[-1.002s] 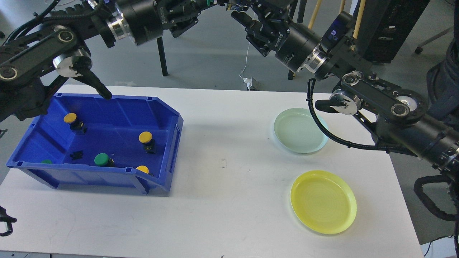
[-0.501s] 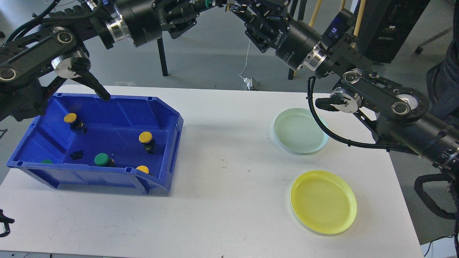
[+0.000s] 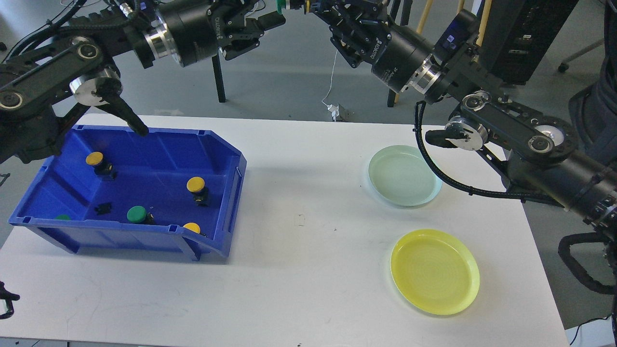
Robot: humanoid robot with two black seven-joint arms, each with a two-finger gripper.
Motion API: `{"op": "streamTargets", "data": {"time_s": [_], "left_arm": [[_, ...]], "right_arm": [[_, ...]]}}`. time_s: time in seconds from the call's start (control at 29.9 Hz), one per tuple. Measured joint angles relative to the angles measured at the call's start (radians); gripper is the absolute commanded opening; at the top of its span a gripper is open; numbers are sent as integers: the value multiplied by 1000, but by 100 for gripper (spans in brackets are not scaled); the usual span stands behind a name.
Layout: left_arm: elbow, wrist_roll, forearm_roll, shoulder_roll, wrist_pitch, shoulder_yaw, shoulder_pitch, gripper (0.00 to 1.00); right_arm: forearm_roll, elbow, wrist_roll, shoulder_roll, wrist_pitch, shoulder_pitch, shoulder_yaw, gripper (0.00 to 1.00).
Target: Pass button and place on color plate
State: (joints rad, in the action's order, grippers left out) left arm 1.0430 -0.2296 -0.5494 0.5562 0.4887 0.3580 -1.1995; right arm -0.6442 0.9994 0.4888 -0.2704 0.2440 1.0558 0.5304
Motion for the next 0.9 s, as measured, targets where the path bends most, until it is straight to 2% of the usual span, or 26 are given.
{"op": "streamTargets", "data": {"time_s": [0.43, 0.67, 0.9], "left_arm": [[-16, 2, 2, 10, 0, 11, 2, 94], [-76, 4, 6, 112, 0, 26, 14, 94], [-127, -4, -1, 169, 0, 76, 23, 95]], "right_arm": [[0, -33, 0, -11, 0, 0, 1, 29], [3, -67, 0, -129, -2, -19, -11, 29], [2, -100, 0, -228, -3, -139, -84, 30]]}}
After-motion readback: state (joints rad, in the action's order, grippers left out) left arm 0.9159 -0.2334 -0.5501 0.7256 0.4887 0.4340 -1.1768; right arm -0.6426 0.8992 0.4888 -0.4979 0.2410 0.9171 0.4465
